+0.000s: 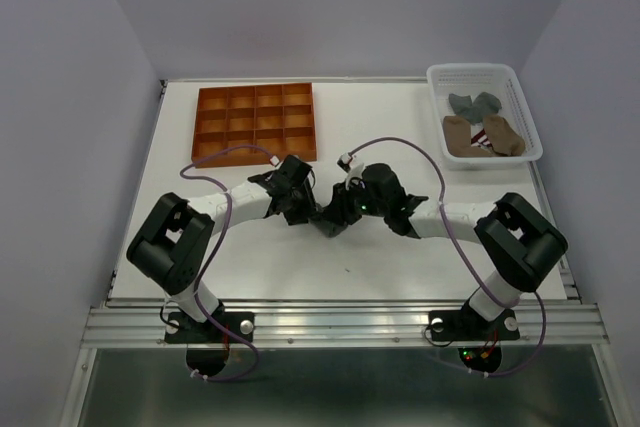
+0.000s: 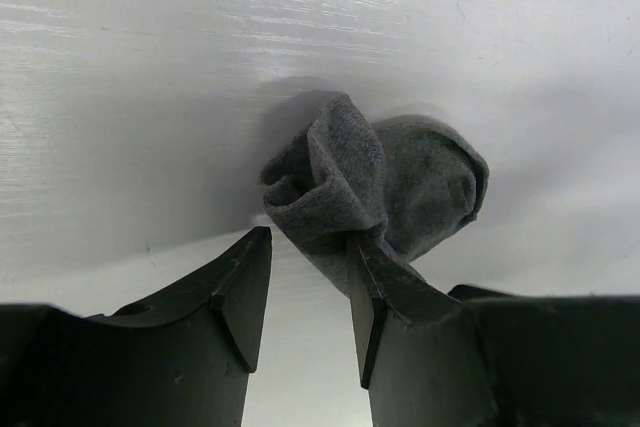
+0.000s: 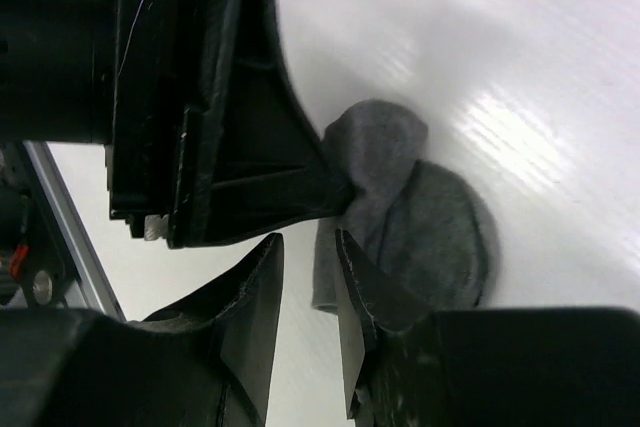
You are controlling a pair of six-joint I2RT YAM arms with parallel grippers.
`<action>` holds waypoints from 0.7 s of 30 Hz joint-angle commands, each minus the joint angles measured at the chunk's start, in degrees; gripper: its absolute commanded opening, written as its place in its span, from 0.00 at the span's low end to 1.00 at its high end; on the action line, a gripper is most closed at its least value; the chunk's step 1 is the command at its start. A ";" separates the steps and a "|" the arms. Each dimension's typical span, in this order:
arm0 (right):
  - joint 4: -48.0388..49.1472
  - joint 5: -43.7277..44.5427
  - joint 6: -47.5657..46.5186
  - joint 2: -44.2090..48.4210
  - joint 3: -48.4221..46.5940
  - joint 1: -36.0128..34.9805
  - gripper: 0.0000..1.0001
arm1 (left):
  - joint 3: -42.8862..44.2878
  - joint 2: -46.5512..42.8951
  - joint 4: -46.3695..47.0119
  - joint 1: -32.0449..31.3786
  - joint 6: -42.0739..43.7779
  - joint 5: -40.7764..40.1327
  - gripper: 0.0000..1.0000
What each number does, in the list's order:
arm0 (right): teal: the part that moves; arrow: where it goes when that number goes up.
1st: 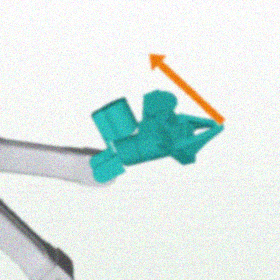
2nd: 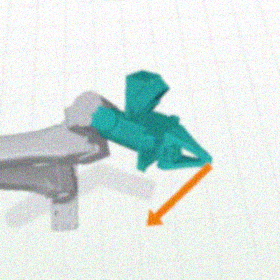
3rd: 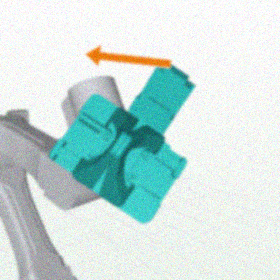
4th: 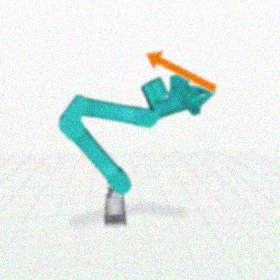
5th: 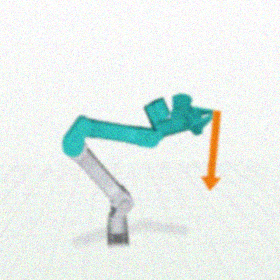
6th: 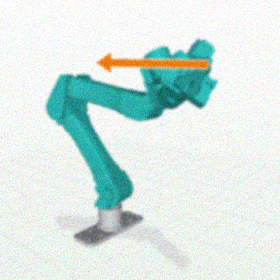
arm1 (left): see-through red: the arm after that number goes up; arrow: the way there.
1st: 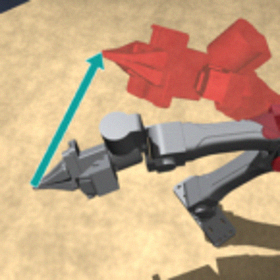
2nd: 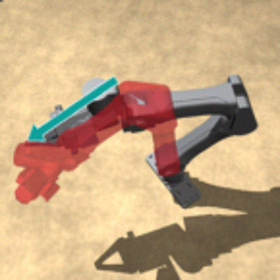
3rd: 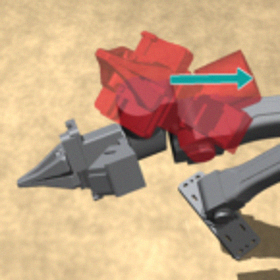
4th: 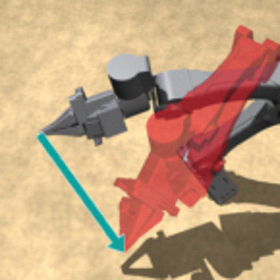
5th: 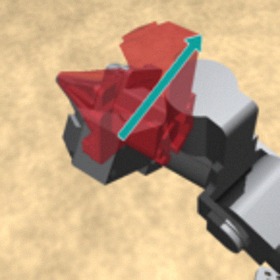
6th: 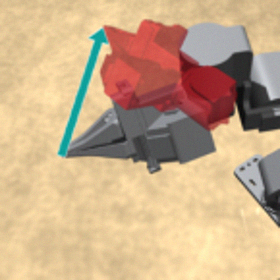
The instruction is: Roll the socks
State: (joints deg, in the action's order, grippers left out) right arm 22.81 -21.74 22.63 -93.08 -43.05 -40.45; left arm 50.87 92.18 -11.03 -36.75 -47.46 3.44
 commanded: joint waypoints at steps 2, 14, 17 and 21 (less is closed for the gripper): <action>-4.78 6.00 -6.37 -0.26 -4.50 -4.90 0.33 | 2.30 -0.60 -1.10 -0.43 0.44 -1.07 0.47; -8.04 15.31 -9.89 -4.65 -7.58 -9.56 0.33 | 2.39 -0.42 -0.84 -0.43 0.62 0.42 0.47; -9.18 18.46 -10.67 -5.01 -7.93 -10.26 0.33 | 2.30 -0.60 -0.84 -0.51 0.79 0.78 0.47; -11.55 23.84 -12.26 -5.71 -8.98 -12.37 0.36 | 2.21 -1.30 -0.84 -0.51 0.79 0.95 0.47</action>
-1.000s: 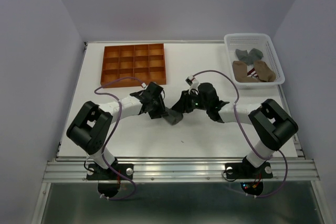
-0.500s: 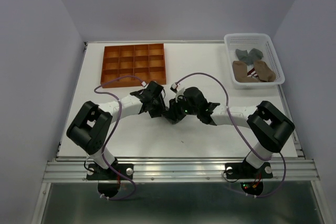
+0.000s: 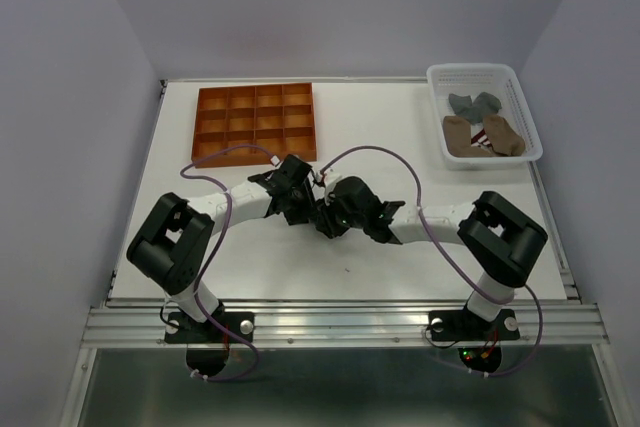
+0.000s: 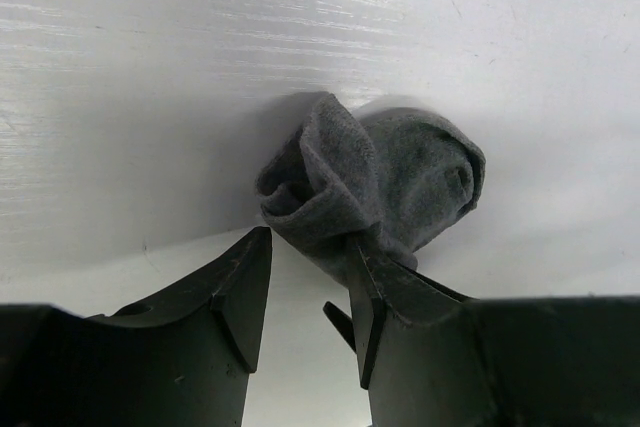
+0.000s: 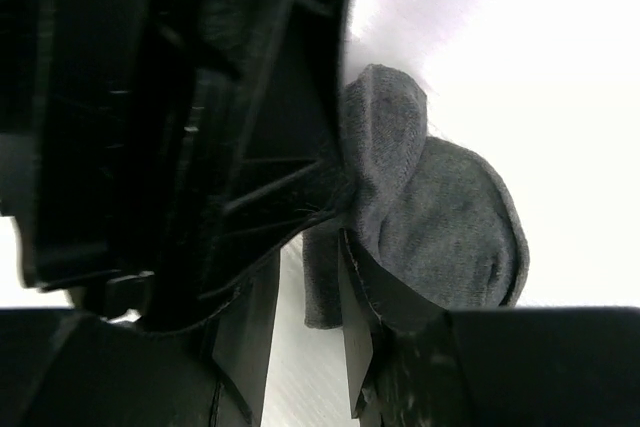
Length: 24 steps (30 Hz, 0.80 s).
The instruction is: Roll the socks
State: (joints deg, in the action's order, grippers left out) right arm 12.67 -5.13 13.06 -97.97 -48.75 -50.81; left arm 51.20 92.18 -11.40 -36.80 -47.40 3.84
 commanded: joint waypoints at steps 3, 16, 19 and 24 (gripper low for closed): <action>-2.11 8.54 -3.04 -0.99 -3.37 -2.62 0.36 | 1.89 -1.92 -0.64 -0.47 0.73 0.65 0.47; -5.99 18.92 -6.55 -3.45 -4.51 -5.53 0.36 | 2.50 -7.80 -4.16 1.64 2.04 -1.38 0.49; -5.99 20.68 -7.87 -4.42 -4.86 -6.06 0.36 | 1.63 -9.65 -3.90 3.13 2.31 -0.67 0.49; -7.04 23.84 -10.50 -5.65 -5.83 -7.20 0.35 | 0.57 -11.49 -4.33 6.64 3.10 -0.76 0.49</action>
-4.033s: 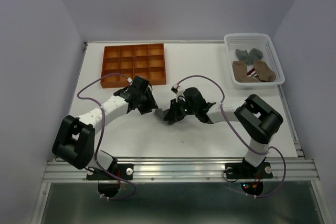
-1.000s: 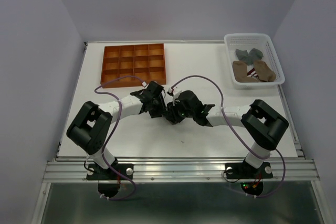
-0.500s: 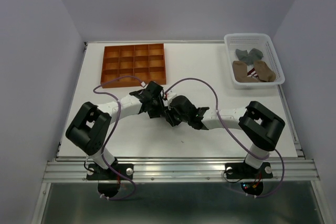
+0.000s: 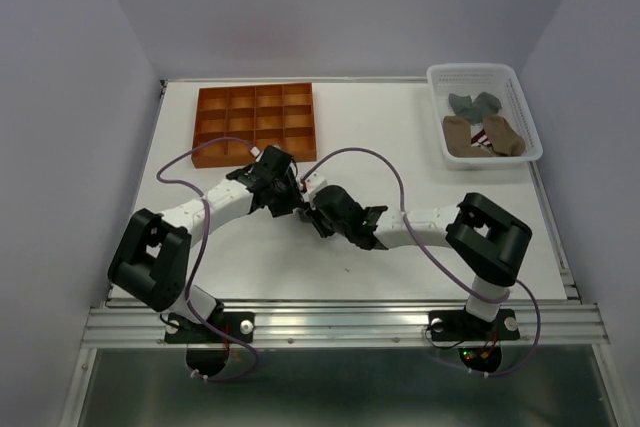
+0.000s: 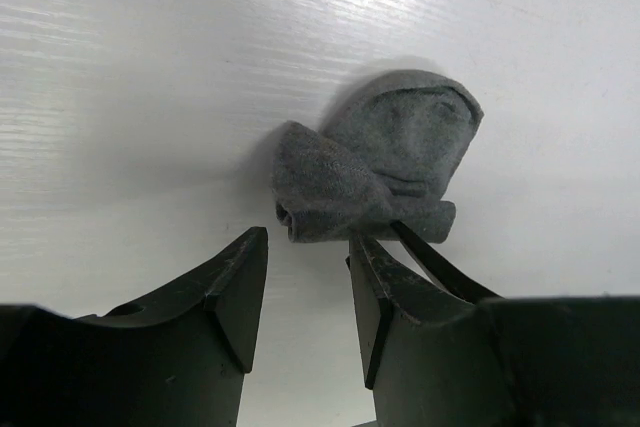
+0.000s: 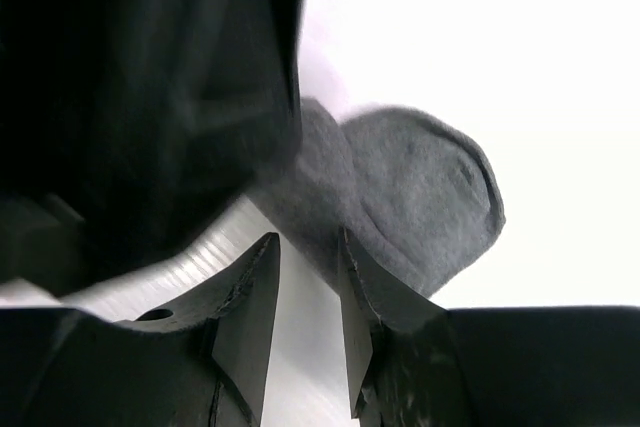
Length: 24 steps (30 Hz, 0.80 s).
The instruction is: Roll the socks
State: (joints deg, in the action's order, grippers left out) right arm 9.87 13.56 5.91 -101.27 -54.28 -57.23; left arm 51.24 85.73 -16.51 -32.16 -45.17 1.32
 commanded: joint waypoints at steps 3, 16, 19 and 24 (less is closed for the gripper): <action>-4.33 5.07 -4.85 -2.87 -0.39 -0.78 0.36 | -0.44 -6.28 0.52 3.50 1.22 1.67 0.50; -5.03 4.98 -5.30 -4.11 -1.61 -0.78 0.15 | -1.32 -7.77 0.52 6.32 2.01 1.84 0.50; -5.47 4.37 -4.77 -3.76 -2.49 -0.78 0.05 | -1.85 -8.12 0.78 6.32 2.19 1.93 0.50; -9.68 -3.25 -1.44 -1.82 -4.95 -0.78 0.01 | -2.64 -8.48 0.96 6.32 2.36 2.02 0.50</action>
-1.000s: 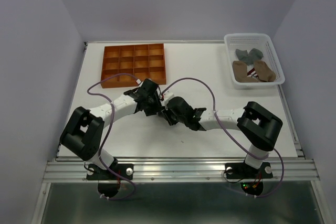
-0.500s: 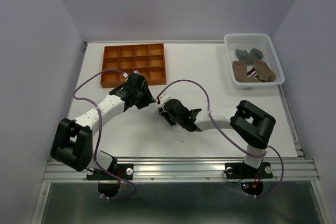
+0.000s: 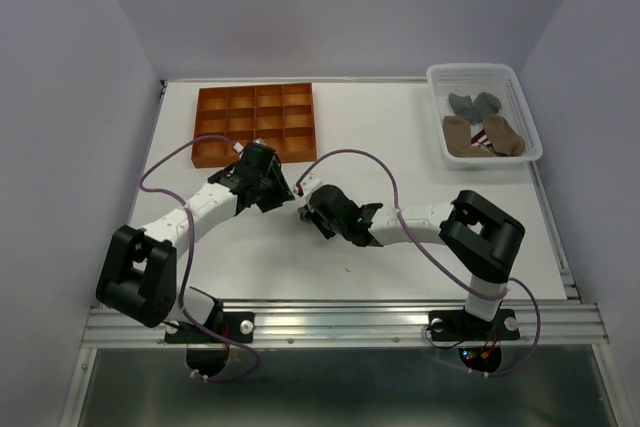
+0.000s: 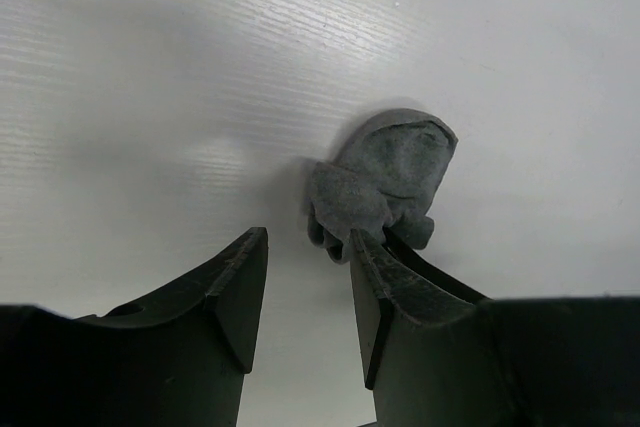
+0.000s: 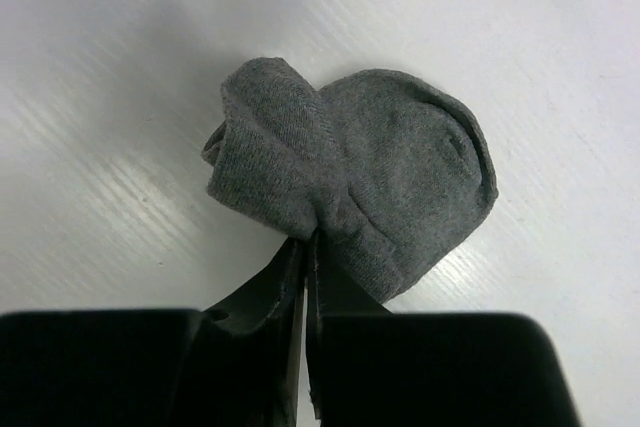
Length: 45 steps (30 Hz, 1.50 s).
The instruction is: Roll the socks
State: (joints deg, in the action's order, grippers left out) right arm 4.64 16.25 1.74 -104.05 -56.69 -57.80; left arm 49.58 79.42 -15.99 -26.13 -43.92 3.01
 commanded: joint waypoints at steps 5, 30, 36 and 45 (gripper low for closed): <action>-11.75 -12.81 6.69 0.08 -7.47 0.40 0.01 | -1.77 -2.42 0.52 0.29 1.65 1.21 0.50; -24.59 -52.97 22.25 -11.44 -21.01 13.41 0.01 | -7.66 -12.62 -1.06 0.99 1.73 -0.90 0.50; -24.42 -58.69 25.86 -14.42 -23.12 16.40 0.01 | -9.50 -14.90 0.16 0.91 3.23 0.95 0.53; -24.42 -65.38 28.94 -18.20 -25.49 19.39 0.01 | -9.94 -10.52 4.82 0.38 5.78 6.22 0.58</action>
State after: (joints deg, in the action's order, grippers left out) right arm -19.27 -44.40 28.86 -120.84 -79.09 -39.44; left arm 39.75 67.20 -14.24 -25.41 -40.36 7.09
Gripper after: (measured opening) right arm 0.024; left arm 0.578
